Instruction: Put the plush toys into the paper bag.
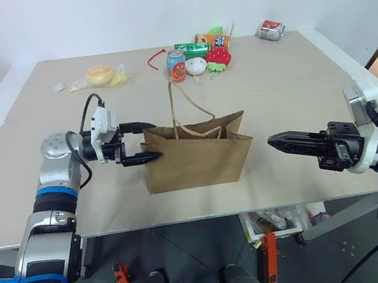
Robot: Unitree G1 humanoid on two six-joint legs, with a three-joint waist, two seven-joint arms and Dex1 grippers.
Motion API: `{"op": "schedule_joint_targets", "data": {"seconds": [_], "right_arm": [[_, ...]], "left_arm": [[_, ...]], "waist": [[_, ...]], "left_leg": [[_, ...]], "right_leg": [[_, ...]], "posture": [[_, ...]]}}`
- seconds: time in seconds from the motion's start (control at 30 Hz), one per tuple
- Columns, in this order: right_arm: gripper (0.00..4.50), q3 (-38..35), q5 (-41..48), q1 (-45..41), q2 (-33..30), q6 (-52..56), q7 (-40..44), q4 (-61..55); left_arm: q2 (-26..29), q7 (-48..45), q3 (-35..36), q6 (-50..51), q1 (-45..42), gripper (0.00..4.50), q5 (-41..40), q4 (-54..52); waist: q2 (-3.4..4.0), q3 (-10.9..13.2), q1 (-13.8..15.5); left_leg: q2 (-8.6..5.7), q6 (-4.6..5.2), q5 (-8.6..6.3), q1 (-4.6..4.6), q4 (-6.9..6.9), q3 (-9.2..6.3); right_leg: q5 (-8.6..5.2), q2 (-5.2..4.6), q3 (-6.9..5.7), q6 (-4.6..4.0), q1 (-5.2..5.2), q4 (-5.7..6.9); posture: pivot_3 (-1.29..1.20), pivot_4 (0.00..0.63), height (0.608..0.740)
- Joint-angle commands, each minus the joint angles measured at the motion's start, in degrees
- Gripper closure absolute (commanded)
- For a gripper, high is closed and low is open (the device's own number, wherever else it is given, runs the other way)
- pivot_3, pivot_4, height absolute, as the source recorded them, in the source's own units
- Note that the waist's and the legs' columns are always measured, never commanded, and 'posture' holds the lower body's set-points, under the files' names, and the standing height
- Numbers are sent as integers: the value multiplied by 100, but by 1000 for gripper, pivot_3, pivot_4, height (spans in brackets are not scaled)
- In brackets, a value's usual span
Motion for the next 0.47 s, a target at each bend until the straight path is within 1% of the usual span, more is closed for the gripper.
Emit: {"op": "schedule_joint_targets", "data": {"seconds": [0.03,0.1,0.23,0.37,0.47], "right_arm": [[4500,-307,124,-189,-183,-95,109,199],[4500,-353,139,-237,-206,-106,116,276],[4500,-502,184,-388,-256,-128,119,448],[4500,-602,253,-479,-242,-93,42,503],[4500,-618,347,-492,-151,-63,-70,485]], "left_arm": [[771,625,404,2571,113,643,-734,-1524],[948,974,592,3418,191,643,-1011,-1915],[1253,2112,1295,4554,675,643,-1356,-2777],[1428,2600,1846,4957,1406,643,-1507,-3332],[1492,2720,2129,5112,2079,643,-1622,-3691]], "waist": [[0,0,-1],[1,0,-2],[1,0,-15],[0,0,-18],[0,0,-14]], "left_leg": [[0,0,0,0,0,0],[0,0,0,2,0,-1],[1,0,0,3,0,-2],[1,0,0,8,0,-2],[2,-1,0,14,-2,-2]], "right_leg": [[0,0,0,0,0,0],[0,0,0,0,0,5],[-3,0,0,4,-4,11],[-3,0,0,4,-2,13],[-4,0,-3,2,0,14]], "posture": [[0,150,740],[0,150,740],[0,150,740],[0,150,740],[0,150,740]]}}
